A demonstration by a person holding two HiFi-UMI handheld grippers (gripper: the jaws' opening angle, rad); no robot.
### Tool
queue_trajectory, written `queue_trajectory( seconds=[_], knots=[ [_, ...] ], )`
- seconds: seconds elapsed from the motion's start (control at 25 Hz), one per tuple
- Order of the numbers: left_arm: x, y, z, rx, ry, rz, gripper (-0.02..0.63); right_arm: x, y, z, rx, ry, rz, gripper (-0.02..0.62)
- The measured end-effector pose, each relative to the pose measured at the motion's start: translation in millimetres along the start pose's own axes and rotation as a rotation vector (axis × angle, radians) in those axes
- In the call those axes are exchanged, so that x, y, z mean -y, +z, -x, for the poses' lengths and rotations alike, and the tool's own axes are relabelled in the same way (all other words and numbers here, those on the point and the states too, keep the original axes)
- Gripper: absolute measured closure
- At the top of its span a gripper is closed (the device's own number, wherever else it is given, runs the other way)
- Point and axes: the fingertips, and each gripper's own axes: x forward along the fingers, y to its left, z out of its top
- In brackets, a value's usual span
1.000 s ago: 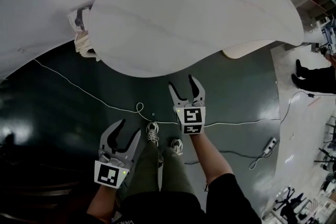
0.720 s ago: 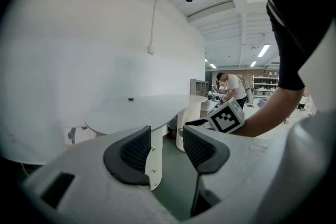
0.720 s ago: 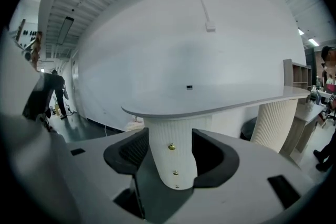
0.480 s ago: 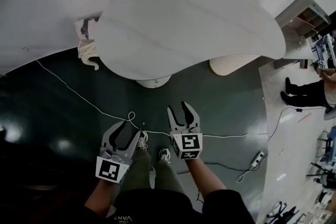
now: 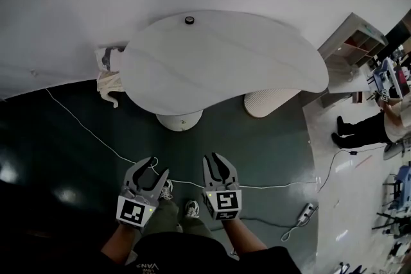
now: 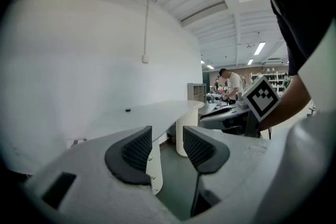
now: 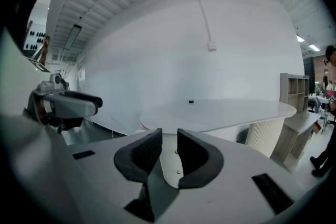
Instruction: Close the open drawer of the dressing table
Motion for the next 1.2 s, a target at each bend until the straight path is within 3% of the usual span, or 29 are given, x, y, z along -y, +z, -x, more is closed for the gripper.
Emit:
queue_trajectory(
  seconds=[0.28,0.48,1.2],
  knots=[
    [5,9,23,-0.006,0.030,-0.022,0.420,-3,17,36,-0.003,-0.003,0.009,0.589],
    [18,17,35,0.003,0.027,-0.034,0.424,-12,27,57,0.013,0.031,0.006,0.589],
    [41,39,63,0.015,0.055,-0.065,0.548,-32,44,113,0.023,0.105,0.001,0.591]
  ],
)
